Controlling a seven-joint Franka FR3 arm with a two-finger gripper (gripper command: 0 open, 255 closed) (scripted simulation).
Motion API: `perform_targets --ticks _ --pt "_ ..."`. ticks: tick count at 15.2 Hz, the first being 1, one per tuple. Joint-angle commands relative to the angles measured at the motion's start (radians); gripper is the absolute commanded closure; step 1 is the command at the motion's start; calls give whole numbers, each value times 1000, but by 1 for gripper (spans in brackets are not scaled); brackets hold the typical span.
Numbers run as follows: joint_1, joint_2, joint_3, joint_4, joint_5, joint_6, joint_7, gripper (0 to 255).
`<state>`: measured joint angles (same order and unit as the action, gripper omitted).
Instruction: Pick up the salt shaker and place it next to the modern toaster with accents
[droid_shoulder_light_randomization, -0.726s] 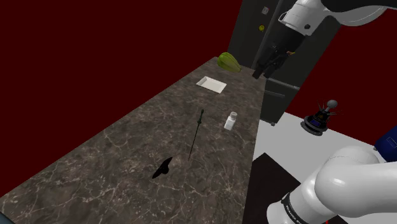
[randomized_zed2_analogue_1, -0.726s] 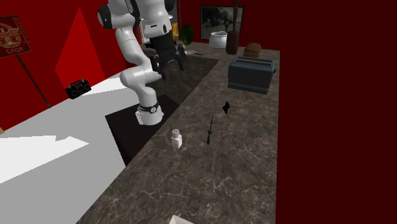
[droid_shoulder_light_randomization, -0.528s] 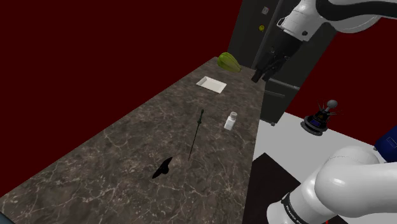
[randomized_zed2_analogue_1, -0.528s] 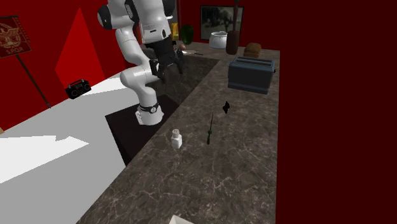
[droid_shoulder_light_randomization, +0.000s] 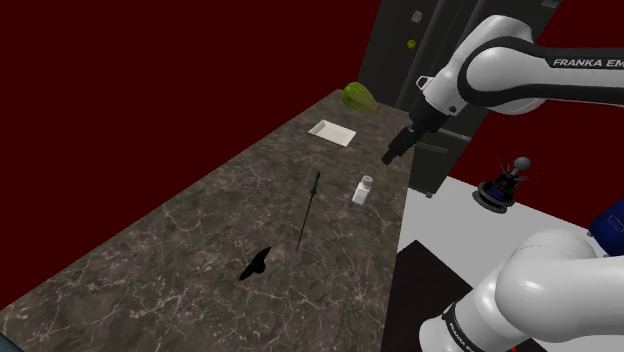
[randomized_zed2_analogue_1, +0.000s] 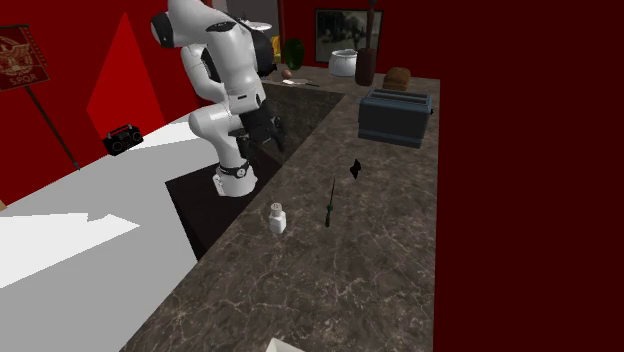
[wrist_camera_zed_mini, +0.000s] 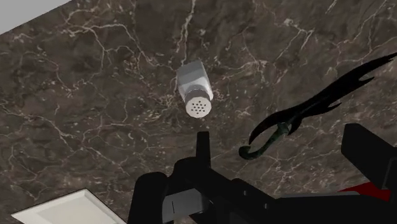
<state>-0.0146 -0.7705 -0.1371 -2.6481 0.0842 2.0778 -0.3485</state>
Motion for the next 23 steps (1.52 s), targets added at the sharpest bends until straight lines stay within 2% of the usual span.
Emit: perform_targets --ticks 1,7,11,19,23 --pt "0 7 -27 -61 -10 87 -56 0" --pt "33 141 -128 -183 -11 390 -233 0" --pt "99 278 -225 -214 31 588 -373 0" --pt "210 420 -293 -212 130 732 -442 0" --pt "210 420 -293 -212 130 732 -442 0"
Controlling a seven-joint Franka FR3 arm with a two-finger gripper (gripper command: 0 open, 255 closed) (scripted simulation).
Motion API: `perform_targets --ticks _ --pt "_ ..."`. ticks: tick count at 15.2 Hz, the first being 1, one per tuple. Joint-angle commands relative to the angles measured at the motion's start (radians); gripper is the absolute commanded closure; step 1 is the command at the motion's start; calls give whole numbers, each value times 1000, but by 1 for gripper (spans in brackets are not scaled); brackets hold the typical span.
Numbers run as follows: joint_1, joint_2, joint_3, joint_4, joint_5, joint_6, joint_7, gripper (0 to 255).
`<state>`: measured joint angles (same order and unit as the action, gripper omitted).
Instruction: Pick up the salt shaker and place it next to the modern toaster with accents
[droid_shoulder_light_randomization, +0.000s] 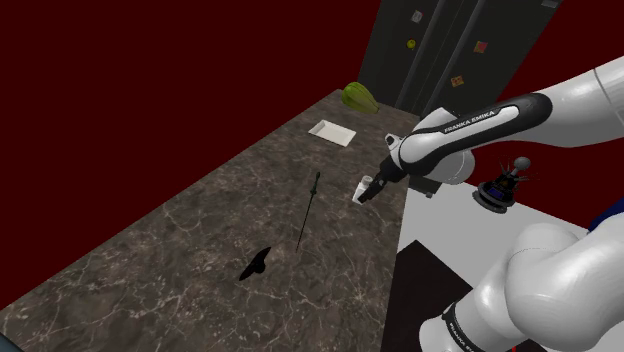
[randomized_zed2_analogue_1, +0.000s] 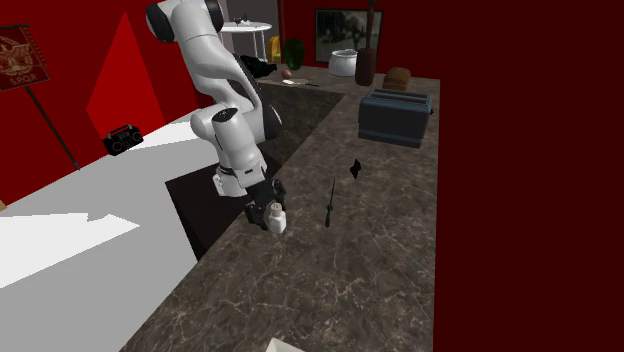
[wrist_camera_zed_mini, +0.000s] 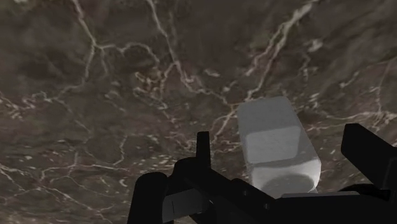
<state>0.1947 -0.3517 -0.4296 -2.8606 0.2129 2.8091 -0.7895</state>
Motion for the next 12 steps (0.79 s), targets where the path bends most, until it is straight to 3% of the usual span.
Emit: perform_targets --ticks 1,3,4,12 --pt "1 1 -1 0 1 1 -1 0" --pt "1 1 -1 0 1 1 -1 0" --pt "1 1 -1 0 1 1 -1 255" --pt "1 1 0 0 1 1 0 255"
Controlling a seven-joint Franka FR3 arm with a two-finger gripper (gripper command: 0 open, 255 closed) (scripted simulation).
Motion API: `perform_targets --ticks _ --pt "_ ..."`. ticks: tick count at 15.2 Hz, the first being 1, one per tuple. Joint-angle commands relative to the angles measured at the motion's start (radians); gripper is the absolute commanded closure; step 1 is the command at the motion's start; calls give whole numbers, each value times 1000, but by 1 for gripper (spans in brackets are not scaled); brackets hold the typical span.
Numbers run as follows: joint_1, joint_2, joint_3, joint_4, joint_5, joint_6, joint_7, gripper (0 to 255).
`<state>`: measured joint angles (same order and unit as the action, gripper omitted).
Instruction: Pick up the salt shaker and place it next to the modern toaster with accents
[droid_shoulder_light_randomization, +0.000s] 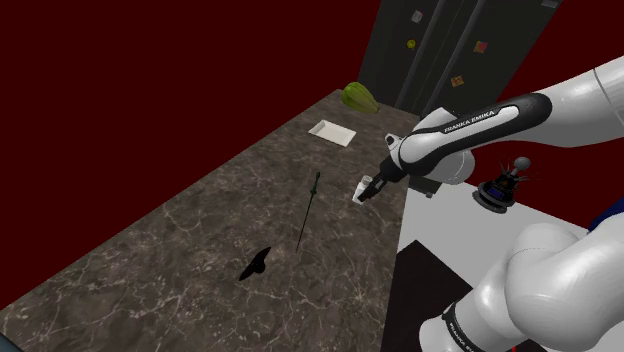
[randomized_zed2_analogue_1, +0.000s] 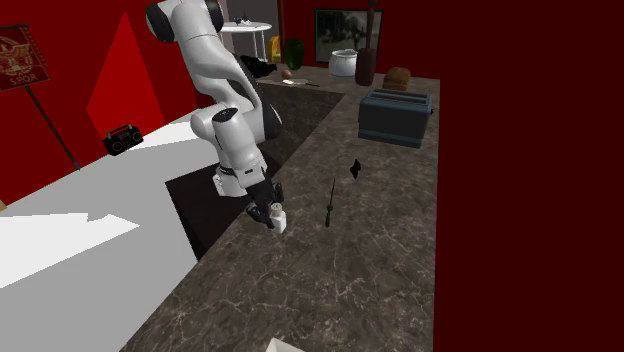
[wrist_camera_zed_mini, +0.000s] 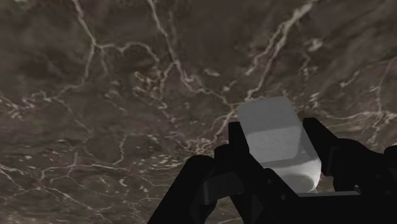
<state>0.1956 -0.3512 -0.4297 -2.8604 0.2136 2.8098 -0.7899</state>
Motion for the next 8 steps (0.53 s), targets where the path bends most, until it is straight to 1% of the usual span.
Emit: perform_targets --ticks 1,4,8 --pt "0 1 -1 0 0 0 0 255" --pt "-42 -44 34 10 -41 -55 38 255" --pt "-81 -100 69 27 -80 -128 78 255"
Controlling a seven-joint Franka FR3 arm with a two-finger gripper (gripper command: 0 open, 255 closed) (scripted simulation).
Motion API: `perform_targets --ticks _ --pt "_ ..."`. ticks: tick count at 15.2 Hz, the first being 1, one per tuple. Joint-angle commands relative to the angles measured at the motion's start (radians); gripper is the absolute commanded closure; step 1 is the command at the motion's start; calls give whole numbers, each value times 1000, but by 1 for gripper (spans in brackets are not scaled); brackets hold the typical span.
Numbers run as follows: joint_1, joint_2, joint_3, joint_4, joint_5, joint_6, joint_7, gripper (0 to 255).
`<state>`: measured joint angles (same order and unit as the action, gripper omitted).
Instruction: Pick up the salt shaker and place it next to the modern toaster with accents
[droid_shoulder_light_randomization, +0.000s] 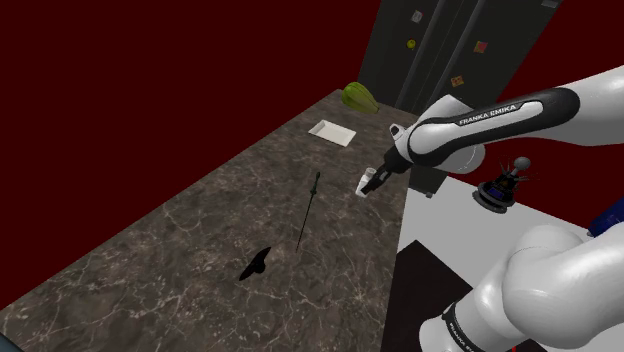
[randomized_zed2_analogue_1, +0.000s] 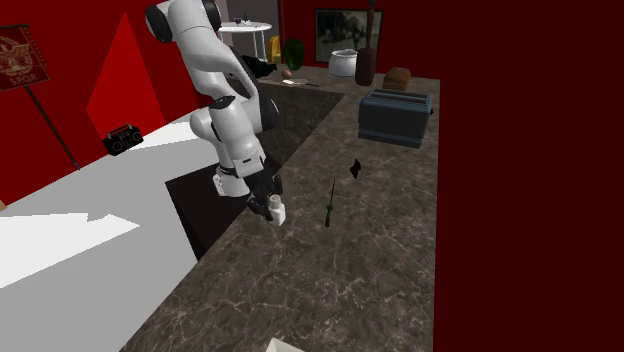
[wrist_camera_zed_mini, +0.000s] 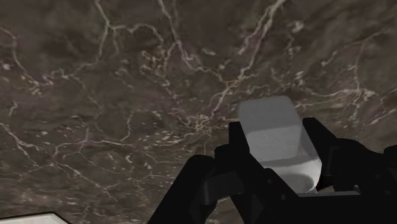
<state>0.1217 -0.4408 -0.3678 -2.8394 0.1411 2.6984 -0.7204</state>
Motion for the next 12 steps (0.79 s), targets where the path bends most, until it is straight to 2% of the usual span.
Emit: perform_targets --ticks 1,12 --pt "-15 -23 14 11 -15 -35 16 255" --pt "-65 -139 69 87 -65 -226 82 255"
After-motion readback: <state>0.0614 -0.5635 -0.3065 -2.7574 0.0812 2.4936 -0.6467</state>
